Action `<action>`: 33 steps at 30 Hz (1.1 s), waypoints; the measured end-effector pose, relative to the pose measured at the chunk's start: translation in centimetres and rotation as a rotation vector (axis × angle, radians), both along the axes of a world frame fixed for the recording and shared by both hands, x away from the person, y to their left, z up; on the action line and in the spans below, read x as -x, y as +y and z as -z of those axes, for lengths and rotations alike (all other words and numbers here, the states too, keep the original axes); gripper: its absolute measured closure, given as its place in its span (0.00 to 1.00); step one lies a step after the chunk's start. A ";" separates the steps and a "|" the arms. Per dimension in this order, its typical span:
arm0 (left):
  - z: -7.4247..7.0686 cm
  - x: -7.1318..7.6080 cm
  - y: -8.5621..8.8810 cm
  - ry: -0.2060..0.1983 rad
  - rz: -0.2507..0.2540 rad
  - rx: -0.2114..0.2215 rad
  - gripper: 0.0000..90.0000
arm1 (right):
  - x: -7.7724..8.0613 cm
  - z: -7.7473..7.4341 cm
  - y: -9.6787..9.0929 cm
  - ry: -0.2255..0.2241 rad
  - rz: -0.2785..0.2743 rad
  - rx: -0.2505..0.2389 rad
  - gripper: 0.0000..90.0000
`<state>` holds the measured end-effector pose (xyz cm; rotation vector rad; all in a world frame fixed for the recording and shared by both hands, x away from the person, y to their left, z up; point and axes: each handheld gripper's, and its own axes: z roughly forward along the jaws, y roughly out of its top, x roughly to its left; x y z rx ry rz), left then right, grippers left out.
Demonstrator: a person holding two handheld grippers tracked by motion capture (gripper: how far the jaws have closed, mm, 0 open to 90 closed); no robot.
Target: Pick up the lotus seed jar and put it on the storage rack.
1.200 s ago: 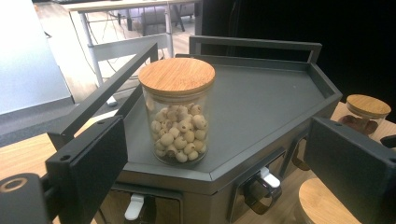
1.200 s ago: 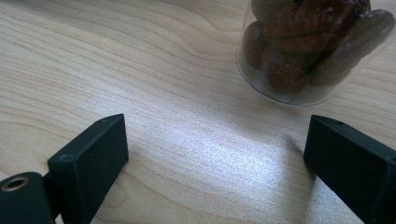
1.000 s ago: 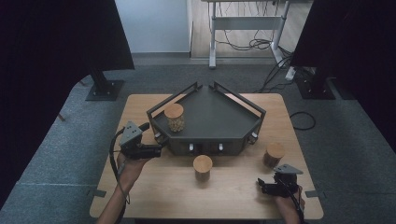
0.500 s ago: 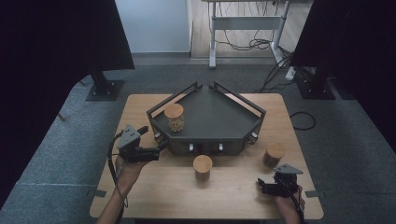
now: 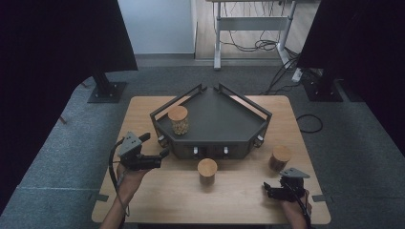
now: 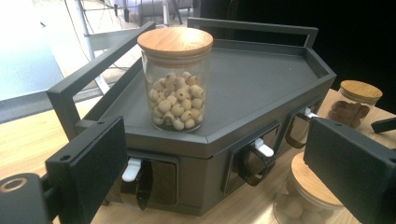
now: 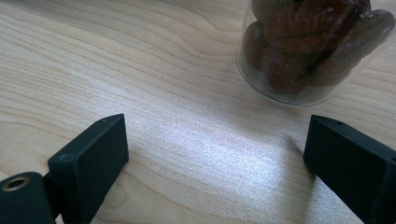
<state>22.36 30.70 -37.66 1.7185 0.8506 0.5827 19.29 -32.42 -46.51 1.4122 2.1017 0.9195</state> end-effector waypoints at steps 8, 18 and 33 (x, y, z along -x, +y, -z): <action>0.5 0.3 0.3 0.010 -0.001 0.007 0.07 | 0.0 0.0 0.0 0.000 0.000 0.000 0.07; 0.8 0.8 0.6 0.015 -0.003 0.004 0.07 | 0.0 0.0 0.0 0.000 0.001 0.000 0.07; 1.4 1.3 1.0 0.032 -0.001 0.004 0.07 | 0.0 0.0 0.0 0.000 0.001 0.000 0.07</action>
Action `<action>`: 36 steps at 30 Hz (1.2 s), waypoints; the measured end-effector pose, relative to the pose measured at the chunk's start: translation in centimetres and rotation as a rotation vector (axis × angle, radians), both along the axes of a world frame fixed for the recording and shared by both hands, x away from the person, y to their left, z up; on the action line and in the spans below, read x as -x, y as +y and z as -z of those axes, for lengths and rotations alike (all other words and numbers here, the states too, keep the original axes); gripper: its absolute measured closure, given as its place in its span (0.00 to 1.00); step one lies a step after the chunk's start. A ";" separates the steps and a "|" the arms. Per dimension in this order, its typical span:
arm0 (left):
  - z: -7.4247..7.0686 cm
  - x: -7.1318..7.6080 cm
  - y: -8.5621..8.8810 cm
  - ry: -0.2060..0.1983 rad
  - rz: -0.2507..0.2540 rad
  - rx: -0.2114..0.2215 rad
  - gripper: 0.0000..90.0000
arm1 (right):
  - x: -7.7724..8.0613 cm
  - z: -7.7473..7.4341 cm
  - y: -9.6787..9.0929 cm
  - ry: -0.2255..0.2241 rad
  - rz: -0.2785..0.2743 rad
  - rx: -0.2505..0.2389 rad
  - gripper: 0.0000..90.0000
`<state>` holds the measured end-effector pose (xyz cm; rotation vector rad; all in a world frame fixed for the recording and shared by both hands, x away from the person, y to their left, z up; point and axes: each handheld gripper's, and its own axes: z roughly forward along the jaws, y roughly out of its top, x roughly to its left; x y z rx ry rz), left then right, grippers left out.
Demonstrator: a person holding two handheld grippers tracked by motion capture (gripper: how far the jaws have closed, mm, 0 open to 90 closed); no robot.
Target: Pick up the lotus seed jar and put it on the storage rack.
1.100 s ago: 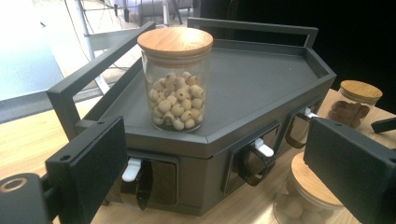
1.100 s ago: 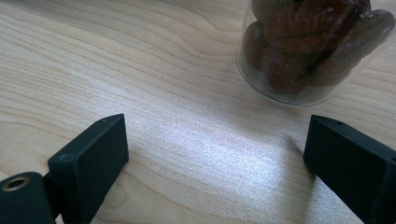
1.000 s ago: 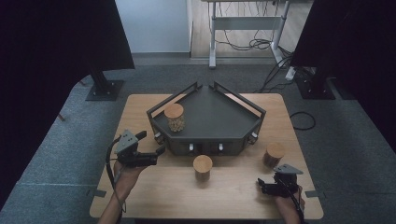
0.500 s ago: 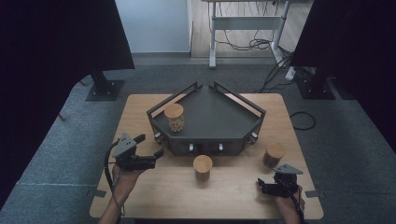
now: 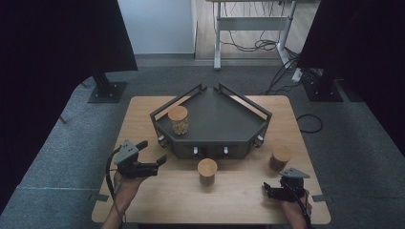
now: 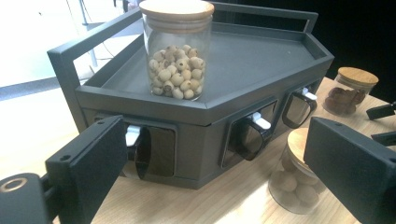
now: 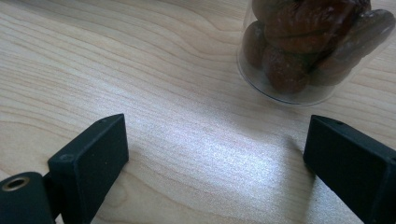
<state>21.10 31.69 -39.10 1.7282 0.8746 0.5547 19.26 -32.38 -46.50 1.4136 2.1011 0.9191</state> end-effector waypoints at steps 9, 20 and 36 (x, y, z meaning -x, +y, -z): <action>0.3 0.3 0.2 0.010 -0.001 0.000 0.07 | 0.0 0.0 0.0 0.000 0.001 0.000 0.07; 0.9 0.5 0.4 0.023 0.000 -0.001 0.07 | 0.0 0.0 0.0 0.000 0.002 0.000 0.07; 1.8 0.9 0.9 0.047 -0.009 0.003 0.07 | 0.0 0.0 0.0 0.000 0.002 0.000 0.07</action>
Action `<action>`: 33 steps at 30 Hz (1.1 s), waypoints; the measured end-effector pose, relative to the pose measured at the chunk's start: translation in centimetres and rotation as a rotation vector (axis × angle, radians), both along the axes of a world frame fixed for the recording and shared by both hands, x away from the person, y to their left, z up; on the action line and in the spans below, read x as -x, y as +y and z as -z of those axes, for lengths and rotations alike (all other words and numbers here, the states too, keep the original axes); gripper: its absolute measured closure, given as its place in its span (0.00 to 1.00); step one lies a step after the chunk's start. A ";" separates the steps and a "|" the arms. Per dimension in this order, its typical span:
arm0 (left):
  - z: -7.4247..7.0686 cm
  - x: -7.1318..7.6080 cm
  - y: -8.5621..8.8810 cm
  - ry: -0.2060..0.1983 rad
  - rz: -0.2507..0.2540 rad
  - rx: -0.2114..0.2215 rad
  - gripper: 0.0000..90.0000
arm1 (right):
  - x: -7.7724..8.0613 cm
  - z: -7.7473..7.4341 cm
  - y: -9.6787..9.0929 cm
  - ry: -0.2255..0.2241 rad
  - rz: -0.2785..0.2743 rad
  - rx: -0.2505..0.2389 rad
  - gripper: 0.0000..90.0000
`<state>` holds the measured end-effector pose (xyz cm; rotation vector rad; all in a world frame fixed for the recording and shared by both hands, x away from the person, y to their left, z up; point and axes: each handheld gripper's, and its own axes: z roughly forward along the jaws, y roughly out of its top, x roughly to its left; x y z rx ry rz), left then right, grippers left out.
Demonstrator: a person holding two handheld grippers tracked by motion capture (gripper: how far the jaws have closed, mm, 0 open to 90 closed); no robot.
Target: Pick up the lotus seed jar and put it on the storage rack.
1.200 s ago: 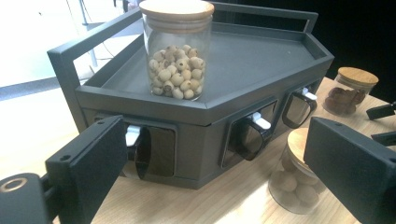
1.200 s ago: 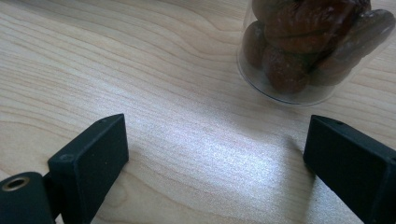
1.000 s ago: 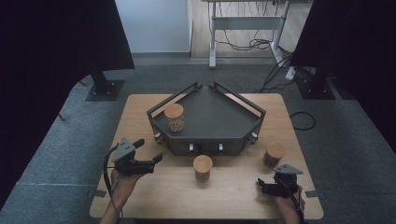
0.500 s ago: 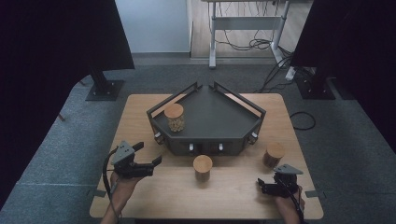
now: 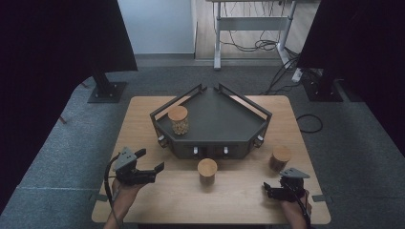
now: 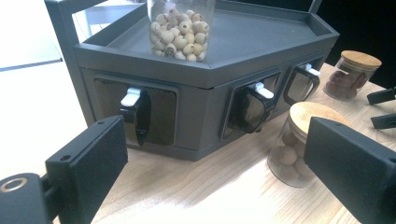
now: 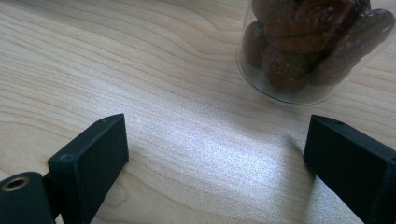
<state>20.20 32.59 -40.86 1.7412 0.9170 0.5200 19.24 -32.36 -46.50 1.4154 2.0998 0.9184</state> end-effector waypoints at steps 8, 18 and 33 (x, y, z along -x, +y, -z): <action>0.4 0.1 0.1 0.008 -0.001 0.003 0.07 | 0.0 0.0 0.0 0.000 0.000 0.000 0.07; 1.2 0.3 0.3 0.024 -0.007 0.009 0.07 | 0.0 0.0 0.0 0.000 0.000 0.000 0.07; 2.1 0.5 0.6 0.046 -0.017 0.013 0.07 | 0.0 0.0 0.0 0.000 0.000 0.000 0.07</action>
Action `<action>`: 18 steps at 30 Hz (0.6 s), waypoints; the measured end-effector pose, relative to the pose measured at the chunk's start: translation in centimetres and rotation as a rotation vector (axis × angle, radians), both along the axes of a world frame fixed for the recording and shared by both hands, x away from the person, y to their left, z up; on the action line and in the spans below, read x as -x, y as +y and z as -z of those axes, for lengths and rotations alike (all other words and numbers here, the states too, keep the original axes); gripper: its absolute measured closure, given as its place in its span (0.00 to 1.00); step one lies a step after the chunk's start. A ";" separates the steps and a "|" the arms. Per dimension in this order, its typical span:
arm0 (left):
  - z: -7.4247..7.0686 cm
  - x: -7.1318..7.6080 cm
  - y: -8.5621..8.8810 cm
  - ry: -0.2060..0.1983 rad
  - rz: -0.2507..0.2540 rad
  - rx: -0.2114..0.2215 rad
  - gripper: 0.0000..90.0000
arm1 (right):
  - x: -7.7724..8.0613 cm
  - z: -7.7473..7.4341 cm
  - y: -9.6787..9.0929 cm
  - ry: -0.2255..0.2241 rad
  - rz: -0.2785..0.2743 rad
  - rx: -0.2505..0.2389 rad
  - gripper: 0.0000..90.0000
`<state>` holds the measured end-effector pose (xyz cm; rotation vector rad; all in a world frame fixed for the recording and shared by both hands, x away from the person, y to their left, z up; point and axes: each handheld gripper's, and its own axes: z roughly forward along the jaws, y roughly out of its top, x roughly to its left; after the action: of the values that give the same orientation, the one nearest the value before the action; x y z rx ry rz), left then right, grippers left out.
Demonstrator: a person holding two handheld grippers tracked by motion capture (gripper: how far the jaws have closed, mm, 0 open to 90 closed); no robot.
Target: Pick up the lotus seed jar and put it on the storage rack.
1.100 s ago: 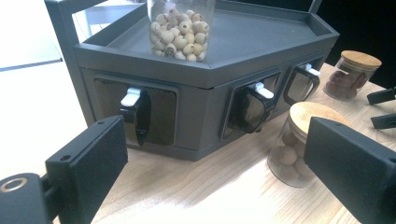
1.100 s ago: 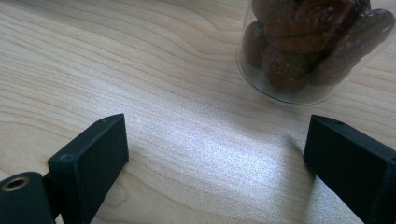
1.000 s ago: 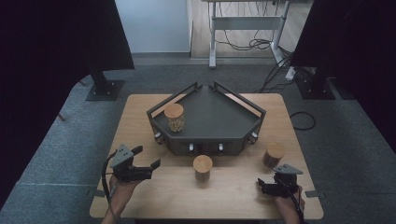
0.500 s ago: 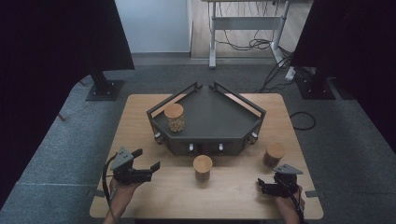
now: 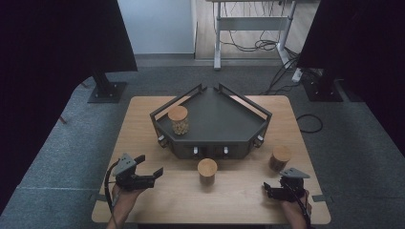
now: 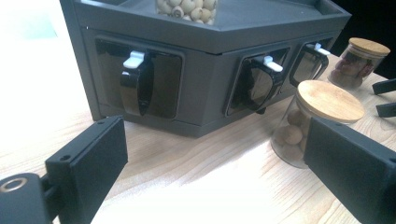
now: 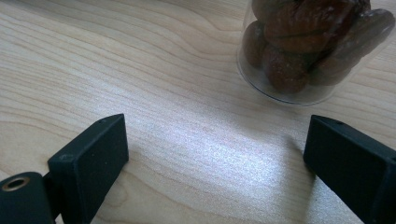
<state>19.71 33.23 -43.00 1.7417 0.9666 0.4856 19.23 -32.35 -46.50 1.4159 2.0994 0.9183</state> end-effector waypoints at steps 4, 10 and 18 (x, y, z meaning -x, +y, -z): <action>0.2 0.0 0.1 0.004 -0.002 -0.001 0.07 | 0.0 0.0 0.0 0.000 0.000 0.000 0.07; 0.5 0.1 0.2 0.013 -0.005 0.000 0.07 | 0.0 0.0 0.0 0.000 0.001 0.000 0.07; 1.0 0.2 0.3 0.026 -0.006 -0.004 0.07 | 0.0 0.0 0.0 0.000 0.001 0.000 0.07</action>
<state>19.51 33.55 -43.98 1.7528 0.9903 0.4704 19.21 -32.33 -46.50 1.4168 2.0986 0.9179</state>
